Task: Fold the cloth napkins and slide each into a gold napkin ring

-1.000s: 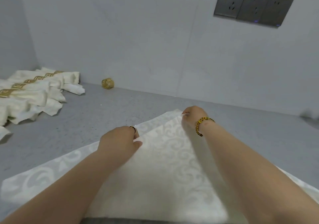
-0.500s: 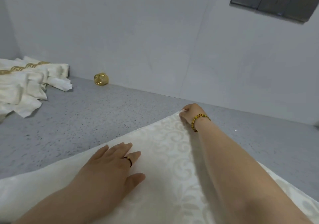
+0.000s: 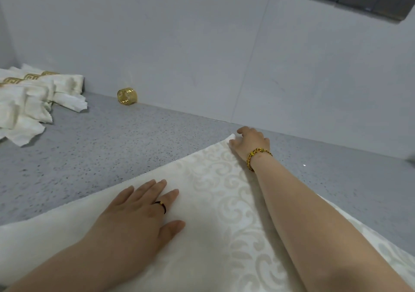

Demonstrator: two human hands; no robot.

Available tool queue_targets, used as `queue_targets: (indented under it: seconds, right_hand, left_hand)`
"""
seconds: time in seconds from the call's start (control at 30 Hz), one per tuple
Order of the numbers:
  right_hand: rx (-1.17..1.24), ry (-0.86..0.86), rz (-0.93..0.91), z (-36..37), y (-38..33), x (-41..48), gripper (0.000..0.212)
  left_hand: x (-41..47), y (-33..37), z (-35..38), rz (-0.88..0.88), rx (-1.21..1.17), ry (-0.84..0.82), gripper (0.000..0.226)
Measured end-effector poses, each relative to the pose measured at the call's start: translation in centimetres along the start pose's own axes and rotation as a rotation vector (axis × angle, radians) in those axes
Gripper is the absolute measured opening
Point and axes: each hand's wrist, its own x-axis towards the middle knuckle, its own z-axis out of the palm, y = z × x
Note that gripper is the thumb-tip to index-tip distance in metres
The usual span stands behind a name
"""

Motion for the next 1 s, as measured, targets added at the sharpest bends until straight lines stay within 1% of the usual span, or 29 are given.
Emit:
queue_targets:
  seconds: [0.07,0.1,0.13,0.17,0.2,0.23,0.27,0.33,0.37,0.4,0.43,0.47,0.5,0.53,0.57,0.67,0.7,0.73,0.77,0.8,0.83,0.87,0.9,0.93,1.0]
  right_hand:
    - [0.04,-0.003,-0.06,-1.3,-0.2,-2.3,0.036]
    - [0.091,0.002,-0.1,-2.0,-0.3,-4.2,0.031]
    - [0.147,0.0,-0.163,-2.7,-0.5,-6.4,0.028]
    - [0.192,-0.008,-0.227,-3.2,-0.6,-9.2,0.025]
    - [0.222,-0.029,-0.305,-3.8,-0.6,-12.6,0.022]
    - [0.22,-0.011,-0.428,-4.0,-0.4,-15.8,0.021]
    - [0.188,-0.004,-0.556,-4.1,0.1,-18.8,0.021]
    - [0.122,-0.082,-0.741,-3.7,1.9,-23.0,0.028]
    - [0.119,-0.166,-0.735,-3.8,3.1,-24.4,0.039]
    - [0.119,-0.226,-0.704,-3.7,4.2,-25.0,0.054]
    - [0.114,-0.222,-0.686,-3.8,5.2,-25.4,0.067]
    - [0.094,-0.181,-0.674,-4.2,6.2,-25.6,0.077]
    - [0.07,-0.199,-0.633,-4.3,7.4,-25.8,0.085]
    - [0.048,-0.263,-0.554,-4.6,8.6,-25.6,0.092]
    - [0.043,-0.293,-0.486,-4.9,9.8,-25.3,0.098]
    - [0.004,-0.226,-0.311,-6.3,14.2,-25.0,0.124]
    - [-0.01,-0.193,-0.263,-6.9,15.2,-25.1,0.125]
    - [-0.029,-0.165,-0.231,-7.4,16.0,-25.4,0.116]
    - [-0.06,-0.136,-0.221,-7.7,16.6,-25.6,0.092]
    - [-0.099,-0.119,-0.208,-8.0,17.3,-25.9,0.061]
    - [-0.11,-0.095,-0.181,-8.3,18.0,-25.9,0.04]
    - [-0.118,-0.083,-0.149,-8.6,18.5,-25.9,0.037]
    - [-0.13,-0.087,-0.127,-8.8,18.9,-25.9,0.039]
    - [-0.156,-0.106,-0.093,-9.0,19.1,-25.9,0.041]
    - [-0.199,-0.108,-0.043,-9.5,19.1,-25.9,0.042]
  left_hand:
    - [0.0,0.1,-0.1,-0.005,0.018,0.04,0.146]
    - [-0.3,0.2,-0.3,-0.002,0.012,0.081,0.138]
    - [-0.4,0.1,-0.4,0.03,0.012,0.159,0.121]
    - [-0.5,0.1,-0.9,0.084,0.096,0.222,0.099]
    - [-0.9,0.3,-1.0,0.101,0.1,0.24,0.077]
    - [-1.2,0.8,-1.1,0.141,0.068,0.233,0.066]
    - [-1.6,2.1,-1.0,0.198,0.043,0.267,0.071]
    - [-2.6,4.1,-0.3,0.269,0.013,0.251,0.089]
    - [-3.6,5.5,-0.4,0.301,-0.011,0.208,0.096]
    - [-4.1,6.4,-0.2,0.324,-0.019,0.204,0.104]
    - [-4.4,6.9,0.0,0.334,-0.011,0.197,0.116]
    - [-4.4,6.9,0.7,0.348,-0.023,0.215,0.131]
    - [-4.7,6.8,1.1,0.334,-0.039,0.148,0.142]
    - [-4.8,6.5,1.1,0.319,-0.055,0.078,0.146]
    - [-4.9,6.4,0.7,0.321,-0.082,0.056,0.147]
    - [-5.0,5.9,0.9,0.333,-0.136,0.095,0.147]
    - [-5.2,5.8,0.8,0.337,-0.162,0.12,0.146]
    - [-5.3,5.8,0.9,0.337,-0.179,0.145,0.145]
    - [-5.4,5.7,0.8,0.341,-0.184,0.17,0.143]
    - [-5.7,5.7,0.7,0.341,-0.173,0.216,0.134]
    - [-5.8,5.6,0.5,0.354,-0.184,0.267,0.116]
    - [-6.0,5.7,0.1,0.388,-0.134,0.305,0.097]
    - [-6.1,5.8,-0.2,0.395,-0.074,0.321,0.077]
    - [-6.3,5.9,-0.3,0.406,-0.071,0.331,0.058]
    - [-6.0,5.6,0.0,0.456,-0.026,0.372,0.027]
